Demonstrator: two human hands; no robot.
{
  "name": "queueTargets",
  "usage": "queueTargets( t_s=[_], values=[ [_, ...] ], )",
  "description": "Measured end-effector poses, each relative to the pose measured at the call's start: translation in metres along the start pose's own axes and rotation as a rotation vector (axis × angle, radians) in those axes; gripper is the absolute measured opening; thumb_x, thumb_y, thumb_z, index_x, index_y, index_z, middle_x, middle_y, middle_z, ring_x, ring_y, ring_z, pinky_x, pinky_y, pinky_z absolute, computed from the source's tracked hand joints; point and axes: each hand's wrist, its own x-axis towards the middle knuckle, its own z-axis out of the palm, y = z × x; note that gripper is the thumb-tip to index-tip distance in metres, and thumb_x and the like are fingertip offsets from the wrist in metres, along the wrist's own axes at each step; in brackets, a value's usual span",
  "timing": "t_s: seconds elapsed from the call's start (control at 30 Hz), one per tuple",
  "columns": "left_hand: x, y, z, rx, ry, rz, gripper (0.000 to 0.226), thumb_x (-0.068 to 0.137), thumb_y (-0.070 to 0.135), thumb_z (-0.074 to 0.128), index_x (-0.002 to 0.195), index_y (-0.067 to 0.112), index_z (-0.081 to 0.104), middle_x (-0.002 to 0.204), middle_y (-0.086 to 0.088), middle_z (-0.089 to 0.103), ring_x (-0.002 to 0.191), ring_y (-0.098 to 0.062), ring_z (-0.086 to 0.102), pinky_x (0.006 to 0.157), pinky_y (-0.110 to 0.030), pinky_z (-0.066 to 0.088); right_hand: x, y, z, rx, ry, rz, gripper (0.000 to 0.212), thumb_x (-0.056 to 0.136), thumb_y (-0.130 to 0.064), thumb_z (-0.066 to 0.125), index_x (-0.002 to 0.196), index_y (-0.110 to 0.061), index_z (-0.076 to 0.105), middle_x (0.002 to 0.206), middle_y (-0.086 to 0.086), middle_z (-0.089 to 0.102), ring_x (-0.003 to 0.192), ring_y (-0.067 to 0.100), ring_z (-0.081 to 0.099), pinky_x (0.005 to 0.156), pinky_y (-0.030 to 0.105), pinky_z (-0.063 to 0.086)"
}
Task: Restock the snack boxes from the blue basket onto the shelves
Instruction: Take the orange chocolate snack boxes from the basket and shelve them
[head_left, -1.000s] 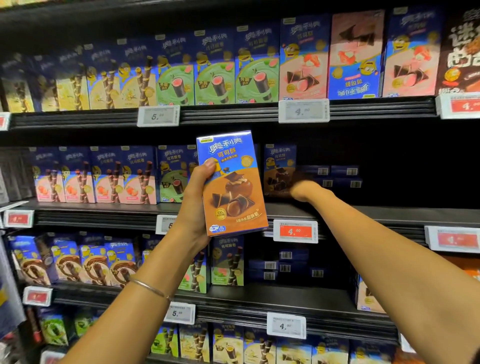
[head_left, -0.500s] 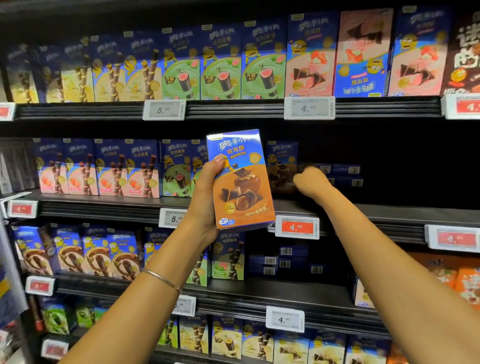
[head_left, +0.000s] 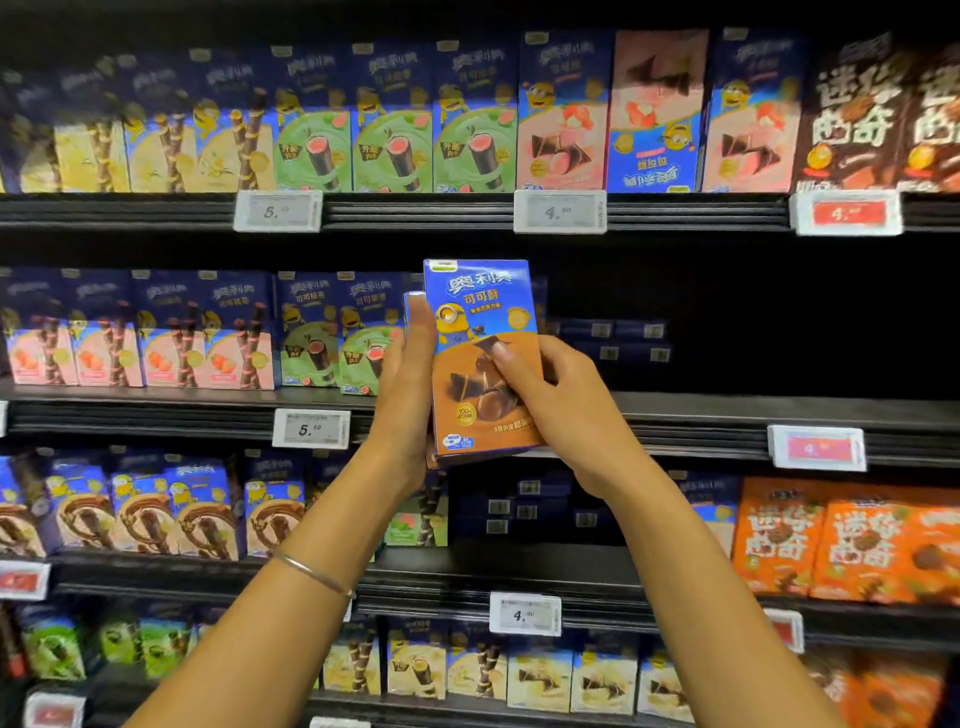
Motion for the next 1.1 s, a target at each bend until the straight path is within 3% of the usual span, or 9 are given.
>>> queueTargets(
  t_s=[0.13,0.23,0.4,0.5,0.57,0.63,0.7,0.87,1.1],
  values=[
    [0.000,-0.004,0.006,0.024,0.102,0.004,0.104,0.071,0.086,0.046,0.148,0.016,0.053,0.123,-0.011,0.078,0.108,-0.034,0.078,0.091,-0.054,0.064,-0.001,-0.001,-0.006,0.058,0.013,0.017,0.032,0.099,-0.049,0.058,0.120,-0.024,0.060,0.110,-0.006,0.074,0.092,0.009,0.075,0.078,0.028,0.062],
    [0.007,-0.011,0.003,0.065,0.156,-0.005,0.076,0.093,0.072,0.052,0.144,0.016,0.055,0.112,-0.007,0.082,0.095,-0.028,0.081,0.068,-0.037,0.067,-0.001,0.000,-0.014,0.127,0.009,0.053,0.035,0.100,-0.046,0.056,0.125,-0.020,0.059,0.112,-0.002,0.075,0.092,0.012,0.076,0.079,0.029,0.063],
    [0.014,-0.009,0.001,0.103,0.243,-0.012,0.060,0.100,0.059,0.062,0.140,0.015,0.053,0.118,-0.014,0.078,0.097,-0.028,0.080,0.084,-0.054,0.066,0.004,0.006,-0.044,0.161,0.095,0.048,0.028,0.103,-0.041,0.054,0.117,-0.020,0.067,0.100,-0.004,0.079,0.088,0.013,0.077,0.068,0.020,0.059],
    [0.018,-0.003,-0.004,0.098,0.269,0.030,0.048,0.101,0.057,0.061,0.129,0.018,0.058,0.112,-0.008,0.081,0.086,-0.023,0.081,0.075,-0.042,0.068,0.014,0.022,-0.065,0.140,0.194,0.074,0.028,0.103,-0.038,0.055,0.117,-0.019,0.068,0.102,-0.002,0.079,0.089,0.013,0.076,0.070,0.023,0.057],
    [0.020,0.001,-0.006,0.107,0.277,0.048,0.038,0.102,0.057,0.060,0.119,0.023,0.059,0.106,-0.004,0.082,0.083,-0.020,0.081,0.077,-0.041,0.067,0.024,0.037,-0.073,0.062,0.256,0.090,0.026,0.103,-0.036,0.056,0.120,-0.018,0.066,0.104,-0.003,0.077,0.087,0.009,0.076,0.067,0.020,0.056],
    [0.022,0.005,-0.006,0.108,0.288,0.047,0.047,0.102,0.058,0.059,0.130,0.019,0.056,0.113,-0.007,0.080,0.092,-0.024,0.081,0.084,-0.046,0.066,0.037,0.052,-0.078,-0.039,0.316,0.096,0.025,0.103,-0.034,0.057,0.122,-0.019,0.062,0.105,-0.006,0.074,0.084,0.007,0.074,0.060,0.015,0.054],
    [0.023,0.008,-0.003,0.105,0.293,0.038,0.059,0.102,0.058,0.059,0.140,0.014,0.051,0.118,-0.010,0.079,0.098,-0.028,0.080,0.086,-0.048,0.066,0.051,0.062,-0.083,-0.145,0.365,0.103,0.027,0.103,-0.031,0.058,0.127,-0.019,0.055,0.106,-0.006,0.069,0.088,0.009,0.072,0.065,0.021,0.057],
    [0.029,0.007,0.000,0.083,0.283,0.051,0.048,0.101,0.058,0.060,0.129,0.018,0.056,0.101,-0.002,0.082,0.083,-0.019,0.081,0.065,-0.036,0.066,0.088,0.074,-0.089,-0.425,0.422,0.172,0.028,0.101,-0.030,0.061,0.118,-0.013,0.046,0.116,0.010,0.063,0.103,0.028,0.064,0.078,0.040,0.054],
    [0.038,0.000,0.009,0.058,0.250,0.000,0.062,0.099,0.061,0.061,0.139,0.016,0.051,0.106,-0.006,0.082,0.081,-0.020,0.082,0.057,-0.031,0.063,0.126,0.086,-0.091,-0.713,0.374,0.310,0.014,0.100,-0.010,0.051,0.103,0.002,0.059,0.120,0.027,0.063,0.093,0.035,0.058,0.072,0.032,0.040]
  ],
)
